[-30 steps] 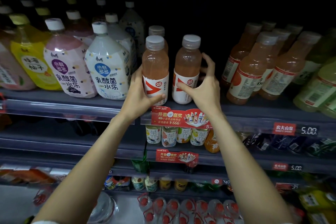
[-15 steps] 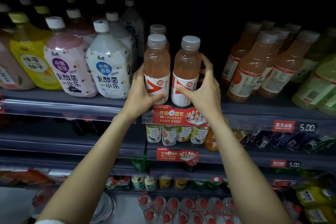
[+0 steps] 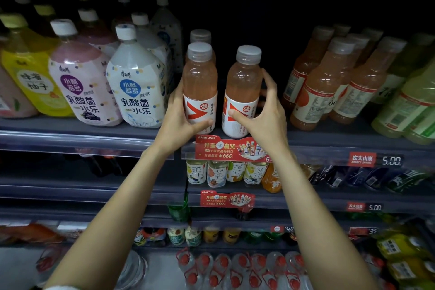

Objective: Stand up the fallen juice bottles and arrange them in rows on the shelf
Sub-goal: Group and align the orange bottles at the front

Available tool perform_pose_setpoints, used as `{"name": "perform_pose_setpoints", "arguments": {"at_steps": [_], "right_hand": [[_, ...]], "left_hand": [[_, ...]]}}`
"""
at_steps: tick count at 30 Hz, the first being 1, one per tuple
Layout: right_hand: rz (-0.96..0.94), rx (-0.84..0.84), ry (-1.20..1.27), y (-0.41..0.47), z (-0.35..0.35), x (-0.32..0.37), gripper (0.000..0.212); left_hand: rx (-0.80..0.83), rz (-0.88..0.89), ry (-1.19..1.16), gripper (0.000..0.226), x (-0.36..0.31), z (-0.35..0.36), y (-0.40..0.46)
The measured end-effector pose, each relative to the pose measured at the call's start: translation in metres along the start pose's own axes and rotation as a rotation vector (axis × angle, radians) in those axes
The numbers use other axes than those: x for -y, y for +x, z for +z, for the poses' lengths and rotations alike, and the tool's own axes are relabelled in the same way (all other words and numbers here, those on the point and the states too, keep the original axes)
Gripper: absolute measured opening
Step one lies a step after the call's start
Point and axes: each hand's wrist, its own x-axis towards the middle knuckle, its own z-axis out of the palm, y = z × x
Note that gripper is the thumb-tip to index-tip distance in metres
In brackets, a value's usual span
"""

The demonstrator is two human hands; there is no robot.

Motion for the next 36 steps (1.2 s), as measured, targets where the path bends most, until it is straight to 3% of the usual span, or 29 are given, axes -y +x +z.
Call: {"name": "perform_pose_setpoints", "arguments": {"at_steps": [7, 11, 15, 21, 25, 27, 29, 33, 36], "right_hand": [[-0.006, 0.0, -0.012, -0.002, 0.001, 0.0, 0.099], [0.013, 0.01, 0.016, -0.006, 0.001, -0.001, 0.098], [0.017, 0.012, 0.059, -0.008, 0.002, -0.002, 0.093], [0.071, 0.045, 0.112, -0.013, -0.016, 0.0, 0.093], [0.048, -0.23, 0.19, -0.021, -0.071, -0.023, 0.047], [0.056, -0.387, 0.18, -0.018, -0.09, -0.04, 0.03], [0.093, -0.434, 0.141, -0.009, -0.112, -0.062, 0.027], [0.119, -0.196, 0.054, 0.017, -0.138, -0.088, 0.033], [0.176, 0.007, 0.048, 0.031, -0.145, -0.101, 0.027]], "left_hand": [[-0.052, -0.008, 0.061, 0.112, -0.015, 0.001, -0.015], [-0.187, 0.017, 0.114, 0.093, -0.041, 0.002, -0.044], [-0.298, 0.22, 0.127, 0.056, -0.059, 0.007, -0.06], [-0.194, 0.556, 0.183, 0.027, -0.074, 0.023, -0.052], [-0.082, 0.799, 0.178, 0.024, -0.098, 0.058, -0.046], [-0.015, 0.733, 0.146, 0.027, -0.11, 0.079, -0.039], [0.061, 0.545, 0.123, 0.037, -0.12, 0.117, -0.027], [0.119, 0.071, 0.003, 0.081, -0.121, 0.181, 0.011], [0.074, -0.004, -0.063, 0.094, -0.123, 0.207, 0.022]]}}
